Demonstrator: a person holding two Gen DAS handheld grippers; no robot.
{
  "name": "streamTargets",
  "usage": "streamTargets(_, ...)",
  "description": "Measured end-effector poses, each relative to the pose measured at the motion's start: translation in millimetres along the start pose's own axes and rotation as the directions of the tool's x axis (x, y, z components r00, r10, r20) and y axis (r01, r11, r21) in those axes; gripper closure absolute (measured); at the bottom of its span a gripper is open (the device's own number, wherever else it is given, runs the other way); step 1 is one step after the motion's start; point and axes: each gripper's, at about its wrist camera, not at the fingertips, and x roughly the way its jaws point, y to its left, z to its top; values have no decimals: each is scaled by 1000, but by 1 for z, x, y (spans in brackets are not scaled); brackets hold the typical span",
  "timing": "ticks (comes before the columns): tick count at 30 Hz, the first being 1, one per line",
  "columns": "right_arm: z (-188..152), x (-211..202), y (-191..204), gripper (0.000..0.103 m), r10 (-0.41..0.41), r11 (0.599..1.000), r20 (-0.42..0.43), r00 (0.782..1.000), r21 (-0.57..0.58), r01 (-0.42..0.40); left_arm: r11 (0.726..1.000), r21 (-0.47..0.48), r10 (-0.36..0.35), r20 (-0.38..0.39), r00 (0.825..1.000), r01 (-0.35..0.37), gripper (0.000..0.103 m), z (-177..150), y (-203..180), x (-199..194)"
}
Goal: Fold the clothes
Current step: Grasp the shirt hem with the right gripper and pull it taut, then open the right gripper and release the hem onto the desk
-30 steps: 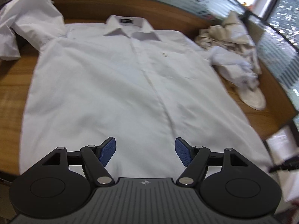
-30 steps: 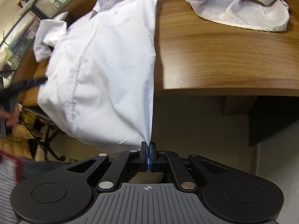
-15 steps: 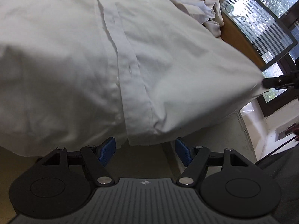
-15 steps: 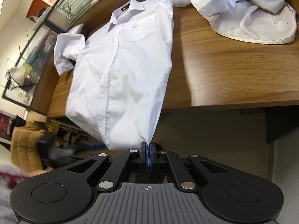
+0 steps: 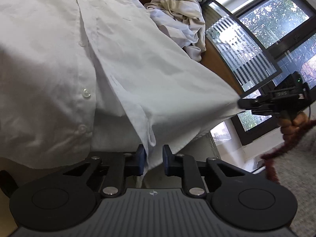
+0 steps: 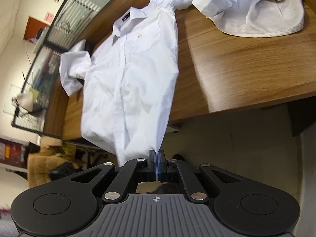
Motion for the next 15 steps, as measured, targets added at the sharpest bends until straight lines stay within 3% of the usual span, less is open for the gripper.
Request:
streamTargets(3, -8, 13, -5, 97, -87, 996, -19, 996, -37, 86, 997, 18, 71, -61, 996, -70, 83, 0, 3, -10)
streamTargets(6, -16, 31, -8, 94, -214, 972, -40, 976, -104, 209, 986, 29, 165, -114, 980, -163, 82, 1, 10, -15)
streamTargets(8, -20, 40, -5, 84, -278, 949, -30, 960, -164, 270, 978, 29, 209, -111, 972, -207, 73, 8, 12, -24)
streamTargets(9, -21, 43, -2, 74, -294, 940, -17, 956, -188, 285, 973, 27, 229, -103, 968, -228, 68, 13, 13, -29)
streamTargets(11, -22, 47, 5, 65, -309, 924, 12, 951, -232, 303, 961, 20, 276, -75, 958, -276, 64, 28, 14, -40)
streamTargets(15, -12, 52, 19, 59, -297, 913, 70, 952, -272, 305, 924, -12, 381, -10, 924, -381, 55, 67, 19, -62)
